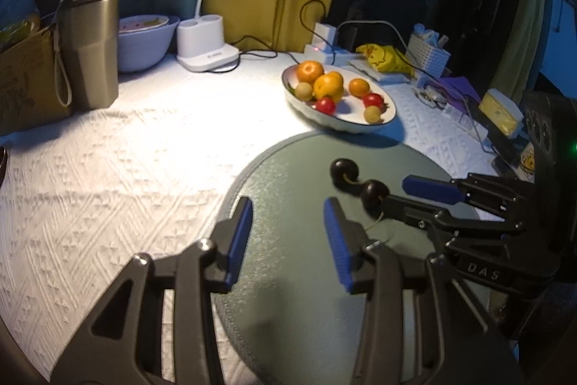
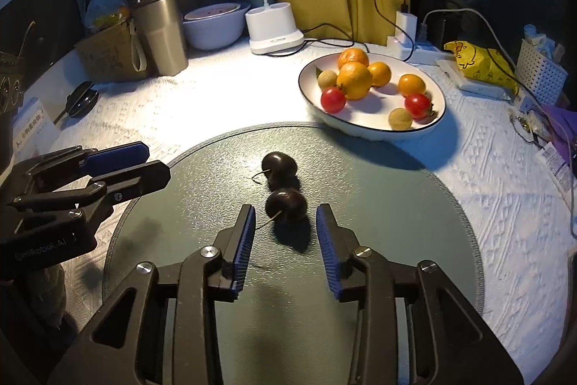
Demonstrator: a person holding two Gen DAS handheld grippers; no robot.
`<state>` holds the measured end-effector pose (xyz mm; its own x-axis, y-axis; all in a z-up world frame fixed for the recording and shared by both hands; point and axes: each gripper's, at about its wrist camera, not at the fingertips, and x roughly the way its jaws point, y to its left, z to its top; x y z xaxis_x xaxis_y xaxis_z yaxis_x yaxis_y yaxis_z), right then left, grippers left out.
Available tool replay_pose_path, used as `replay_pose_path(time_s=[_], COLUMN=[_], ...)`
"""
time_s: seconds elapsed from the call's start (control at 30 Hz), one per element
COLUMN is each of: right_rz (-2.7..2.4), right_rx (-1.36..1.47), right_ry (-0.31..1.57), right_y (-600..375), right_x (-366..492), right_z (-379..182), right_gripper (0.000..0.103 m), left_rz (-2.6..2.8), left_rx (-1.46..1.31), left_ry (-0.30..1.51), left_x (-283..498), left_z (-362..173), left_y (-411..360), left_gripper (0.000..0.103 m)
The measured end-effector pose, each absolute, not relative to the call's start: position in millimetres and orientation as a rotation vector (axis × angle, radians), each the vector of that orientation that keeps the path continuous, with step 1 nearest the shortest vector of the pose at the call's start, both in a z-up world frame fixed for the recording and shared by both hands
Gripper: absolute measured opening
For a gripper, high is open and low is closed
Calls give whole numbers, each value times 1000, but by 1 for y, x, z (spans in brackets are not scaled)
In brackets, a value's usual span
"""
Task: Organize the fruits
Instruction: 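Move both open tools back over the grey tray, then grasp a dark purple cherry tomato with the right tool while the left tool grasps another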
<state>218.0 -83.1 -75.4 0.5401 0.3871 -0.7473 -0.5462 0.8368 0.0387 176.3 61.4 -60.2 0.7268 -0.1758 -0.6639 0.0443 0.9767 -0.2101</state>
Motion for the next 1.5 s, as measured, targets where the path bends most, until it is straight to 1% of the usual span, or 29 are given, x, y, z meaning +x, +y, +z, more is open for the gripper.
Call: replay_pose_path(time_s=[0.37, 0.93, 0.97, 1.07, 1.5], right_rz=[537, 526, 530, 547, 537], right_rx=[-203, -211, -210, -207, -172], right_ry=[855, 908, 909, 904, 871], right_y=[-72, -76, -76, -75, -97], right_x=[230, 245, 245, 245, 251], right_z=[-85, -97, -97, -97, -85], right_gripper=[38, 38, 37, 31, 31], left_rz=[-111, -129, -129, -129, -162], left_rx=[-203, -193, -192, -185, -154], left_ry=[766, 783, 784, 789, 798], left_x=[182, 197, 198, 200, 218], left_z=[-71, -75, -76, -76, -69], left_y=[73, 64, 63, 60, 33], left_gripper=[42, 42, 42, 42, 42])
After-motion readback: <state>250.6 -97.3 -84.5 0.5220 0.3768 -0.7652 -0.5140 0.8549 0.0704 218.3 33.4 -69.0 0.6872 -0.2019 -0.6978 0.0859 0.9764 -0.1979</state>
